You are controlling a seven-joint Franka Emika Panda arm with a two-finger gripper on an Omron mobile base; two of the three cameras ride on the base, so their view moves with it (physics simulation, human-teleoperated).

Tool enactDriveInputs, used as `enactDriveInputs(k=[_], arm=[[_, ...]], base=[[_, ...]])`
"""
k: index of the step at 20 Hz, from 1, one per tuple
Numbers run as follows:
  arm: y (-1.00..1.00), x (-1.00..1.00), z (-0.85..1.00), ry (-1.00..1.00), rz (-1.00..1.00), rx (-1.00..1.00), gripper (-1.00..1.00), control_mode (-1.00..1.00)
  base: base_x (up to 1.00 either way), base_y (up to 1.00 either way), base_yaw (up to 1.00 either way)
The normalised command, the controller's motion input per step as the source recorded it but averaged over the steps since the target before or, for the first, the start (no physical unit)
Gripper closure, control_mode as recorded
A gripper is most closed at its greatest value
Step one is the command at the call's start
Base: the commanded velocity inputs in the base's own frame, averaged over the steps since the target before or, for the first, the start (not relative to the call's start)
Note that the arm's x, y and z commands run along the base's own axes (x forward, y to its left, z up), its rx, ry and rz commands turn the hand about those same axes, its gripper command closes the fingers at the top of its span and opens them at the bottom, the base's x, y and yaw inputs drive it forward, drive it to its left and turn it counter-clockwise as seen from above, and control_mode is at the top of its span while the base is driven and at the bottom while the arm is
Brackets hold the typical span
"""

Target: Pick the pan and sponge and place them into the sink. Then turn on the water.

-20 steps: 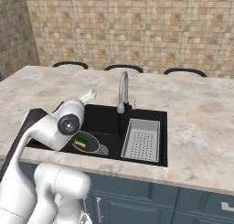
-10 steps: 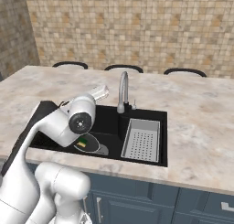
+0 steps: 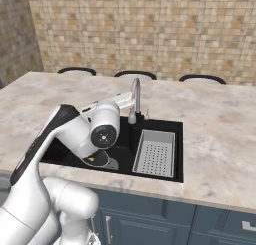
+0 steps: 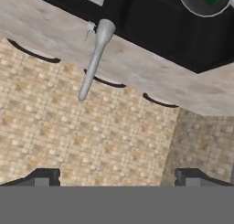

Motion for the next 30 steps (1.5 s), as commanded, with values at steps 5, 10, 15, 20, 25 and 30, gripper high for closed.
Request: enactDriveInputs(k=[5,10,15,20,25,30], arm=[[-0.40,0.11,0.04,0.01,-0.02,0.11,-1.00,-1.00],[-0.37,0.23,0.00,0.04,0.00,0.11,-1.00,-1.00],[-0.32,0.31,-0.01,0.02,0.04,0.06,-1.00,-1.00],[-0.23,0.31,-0.07,0.01,0.09,0.04,-1.00,-1.00],[-0.17,0.30,-0.12,0.00,0.13,0.03,-1.00,-1.00],[-0.14,0.28,-0.14,0.00,0.15,0.02,-1.00,-1.00]], base=[[0.00,0.00,0.00],[0.00,0.00,0.00],[0.00,0.00,0.00],[0.00,0.00,0.00],[0.00,0.00,0.00],[0.00,0.00,0.00]])
